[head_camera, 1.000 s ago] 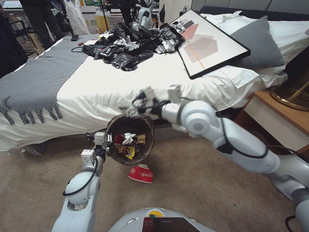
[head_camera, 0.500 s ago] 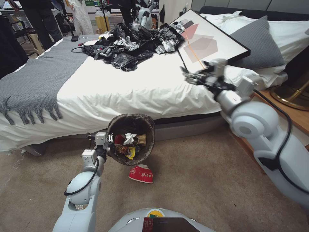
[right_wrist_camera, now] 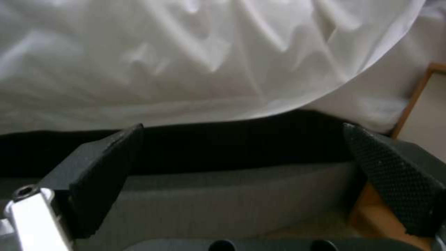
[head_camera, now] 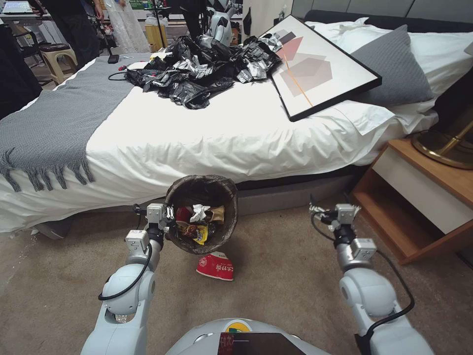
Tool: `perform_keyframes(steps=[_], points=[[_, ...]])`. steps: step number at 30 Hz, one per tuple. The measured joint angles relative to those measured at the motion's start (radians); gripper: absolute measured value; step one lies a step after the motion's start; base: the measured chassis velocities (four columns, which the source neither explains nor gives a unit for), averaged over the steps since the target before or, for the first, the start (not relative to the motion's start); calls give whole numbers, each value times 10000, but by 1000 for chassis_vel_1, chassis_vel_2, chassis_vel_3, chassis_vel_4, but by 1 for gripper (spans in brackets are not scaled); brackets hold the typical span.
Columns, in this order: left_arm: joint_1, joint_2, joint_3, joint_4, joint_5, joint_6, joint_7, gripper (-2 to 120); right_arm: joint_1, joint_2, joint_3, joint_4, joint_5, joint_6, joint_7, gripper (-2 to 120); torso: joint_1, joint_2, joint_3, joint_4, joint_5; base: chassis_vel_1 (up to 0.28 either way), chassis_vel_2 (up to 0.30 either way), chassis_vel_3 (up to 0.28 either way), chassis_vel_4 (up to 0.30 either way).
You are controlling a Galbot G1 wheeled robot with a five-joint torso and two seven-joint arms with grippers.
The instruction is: Pick up the trash bin, then pick up the garbage from the floor and place it into the trash bin.
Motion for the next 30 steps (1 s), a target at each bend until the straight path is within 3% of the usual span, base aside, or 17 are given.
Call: perform_keyframes(steps=[13, 30], points=[[69, 87, -30, -167, -80, 112, 4, 2, 547, 308, -674, -1149, -305, 197, 82, 100, 0, 0, 2, -2, 2, 8, 8, 8, 6], [134, 143, -59, -270, -130, 113, 3, 2, 702, 175, -860, -1438, -308, 216, 73, 100, 1, -1, 1, -2, 2, 3, 3, 3, 3]])
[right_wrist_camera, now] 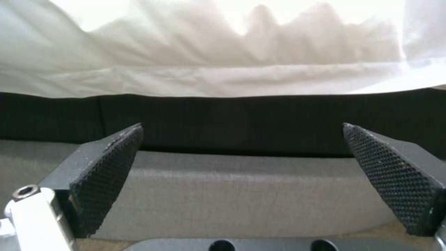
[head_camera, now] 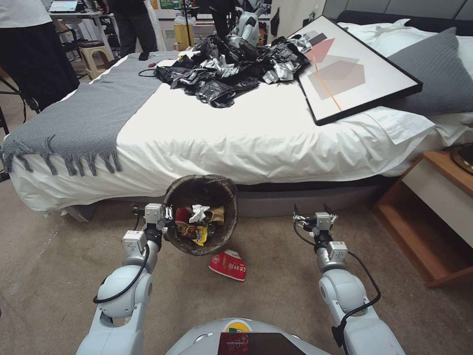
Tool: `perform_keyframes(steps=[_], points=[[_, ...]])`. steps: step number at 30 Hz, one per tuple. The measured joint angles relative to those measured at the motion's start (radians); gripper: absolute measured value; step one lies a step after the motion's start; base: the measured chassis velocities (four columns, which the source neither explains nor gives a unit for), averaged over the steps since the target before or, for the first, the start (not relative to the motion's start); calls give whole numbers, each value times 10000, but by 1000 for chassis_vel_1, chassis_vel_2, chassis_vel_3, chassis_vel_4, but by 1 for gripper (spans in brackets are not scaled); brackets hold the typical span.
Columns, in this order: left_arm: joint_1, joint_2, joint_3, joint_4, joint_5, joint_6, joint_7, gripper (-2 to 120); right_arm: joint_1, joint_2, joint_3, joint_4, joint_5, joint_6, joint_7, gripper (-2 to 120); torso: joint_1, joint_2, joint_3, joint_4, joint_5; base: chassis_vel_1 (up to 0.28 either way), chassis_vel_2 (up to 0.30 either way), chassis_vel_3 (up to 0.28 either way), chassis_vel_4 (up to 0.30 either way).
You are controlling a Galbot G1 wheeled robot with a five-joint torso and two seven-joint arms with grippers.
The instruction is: Pick up the trash bin, then pick up the garbage from the floor and place it into the trash bin.
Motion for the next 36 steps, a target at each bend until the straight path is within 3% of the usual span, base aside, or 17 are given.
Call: perform_keyframes(steps=[36], points=[[-57, -23, -29, 120, -90, 63, 27, 2, 245, -157, -35, -142, 112, -112, 14, 100, 0, 0, 0, 0, 0, 13, 11, 13, 14]])
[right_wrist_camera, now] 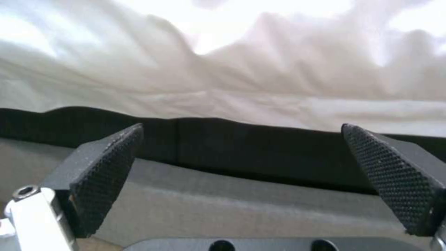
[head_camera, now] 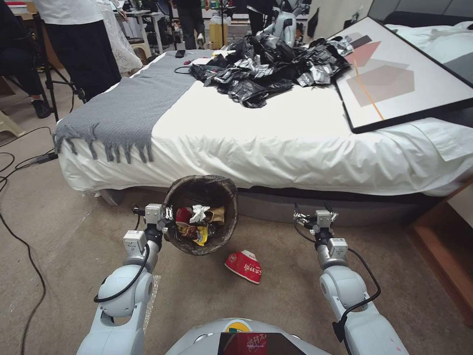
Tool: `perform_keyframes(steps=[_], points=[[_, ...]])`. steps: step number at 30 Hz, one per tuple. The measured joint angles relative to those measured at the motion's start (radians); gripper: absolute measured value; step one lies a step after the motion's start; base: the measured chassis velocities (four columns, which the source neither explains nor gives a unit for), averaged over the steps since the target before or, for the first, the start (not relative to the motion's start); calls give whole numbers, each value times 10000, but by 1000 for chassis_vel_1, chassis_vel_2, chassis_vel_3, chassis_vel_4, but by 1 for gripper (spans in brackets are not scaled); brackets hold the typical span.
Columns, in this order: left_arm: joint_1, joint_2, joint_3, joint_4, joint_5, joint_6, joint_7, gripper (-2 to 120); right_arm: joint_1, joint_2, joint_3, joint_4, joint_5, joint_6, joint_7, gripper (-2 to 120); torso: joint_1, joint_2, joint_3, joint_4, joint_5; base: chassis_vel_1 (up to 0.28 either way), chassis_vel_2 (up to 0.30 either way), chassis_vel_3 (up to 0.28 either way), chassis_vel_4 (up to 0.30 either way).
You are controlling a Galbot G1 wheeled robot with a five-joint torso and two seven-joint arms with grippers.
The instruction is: Pick up the trash bin, then pick up the garbage from the floor and place it into the trash bin.
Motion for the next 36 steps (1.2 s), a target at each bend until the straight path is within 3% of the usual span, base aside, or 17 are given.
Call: perform_keyframes(steps=[32, 36], points=[[-38, -64, -55, 217, 87, -186, 17, 2, 159, 6, -50, -198, 51, -47, -26, 100, 0, 0, 0, 2, 0, 56, 64, 59, 58], [-32, -64, -68, 240, 144, -242, 28, 2, 220, -94, -141, -193, 47, -406, 2, 100, 0, 0, 0, 1, 0, 14, 8, 14, 18]])
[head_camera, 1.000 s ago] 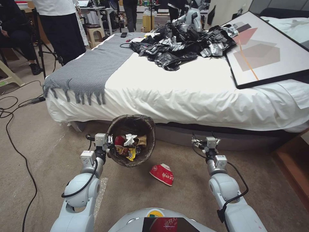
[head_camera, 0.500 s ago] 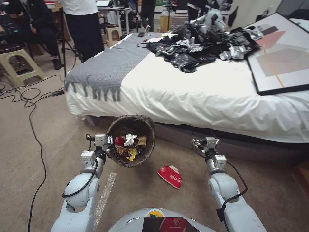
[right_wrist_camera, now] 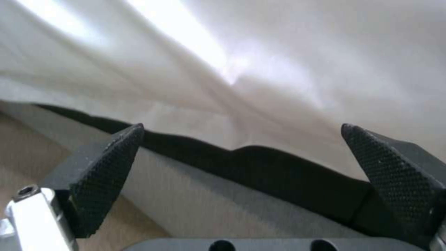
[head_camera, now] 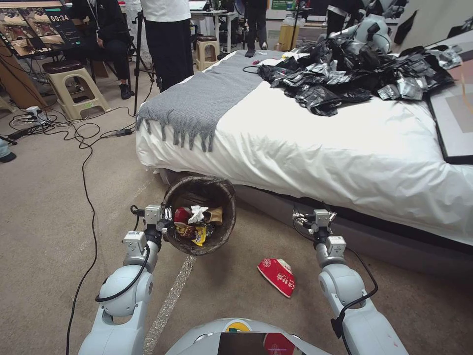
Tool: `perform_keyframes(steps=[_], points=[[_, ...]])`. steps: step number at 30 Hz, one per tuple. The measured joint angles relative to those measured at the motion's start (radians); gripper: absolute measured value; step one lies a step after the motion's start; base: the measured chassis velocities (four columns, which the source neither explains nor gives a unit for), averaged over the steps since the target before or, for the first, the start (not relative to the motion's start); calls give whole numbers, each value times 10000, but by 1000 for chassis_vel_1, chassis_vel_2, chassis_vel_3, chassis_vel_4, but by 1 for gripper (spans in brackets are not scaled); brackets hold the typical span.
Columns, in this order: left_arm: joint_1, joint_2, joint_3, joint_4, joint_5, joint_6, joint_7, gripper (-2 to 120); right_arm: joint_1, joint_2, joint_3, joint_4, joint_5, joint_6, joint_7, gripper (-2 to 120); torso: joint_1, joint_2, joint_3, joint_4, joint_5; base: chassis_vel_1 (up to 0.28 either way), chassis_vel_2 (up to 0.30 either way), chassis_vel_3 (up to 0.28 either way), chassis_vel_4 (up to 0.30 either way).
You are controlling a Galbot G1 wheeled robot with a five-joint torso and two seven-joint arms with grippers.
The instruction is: Pick up the trash bin, then pick up the garbage from the floor and place it into the trash bin.
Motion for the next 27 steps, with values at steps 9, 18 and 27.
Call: perform_keyframes(steps=[9, 18, 27], points=[[7, 43, 28, -87, 57, 76, 0, 2, 529, -823, -1075, -30, 1462, -2589, 642, 100, 0, 0, 0, -1, 1, 0, 0, 0, 0], [80, 111, -59, -187, 119, 88, 25, 2, 1878, -2864, -3068, -384, 5057, -6024, 1714, 100, 0, 0, 0, -3, -1, 0, 0, 0, 0], [82, 129, -49, -224, 147, 109, 74, 2, 3393, -3288, -5012, -2224, 6738, -6872, 1640, 100, 0, 0, 0, -1, 0, 0, 0, 0, 0]])
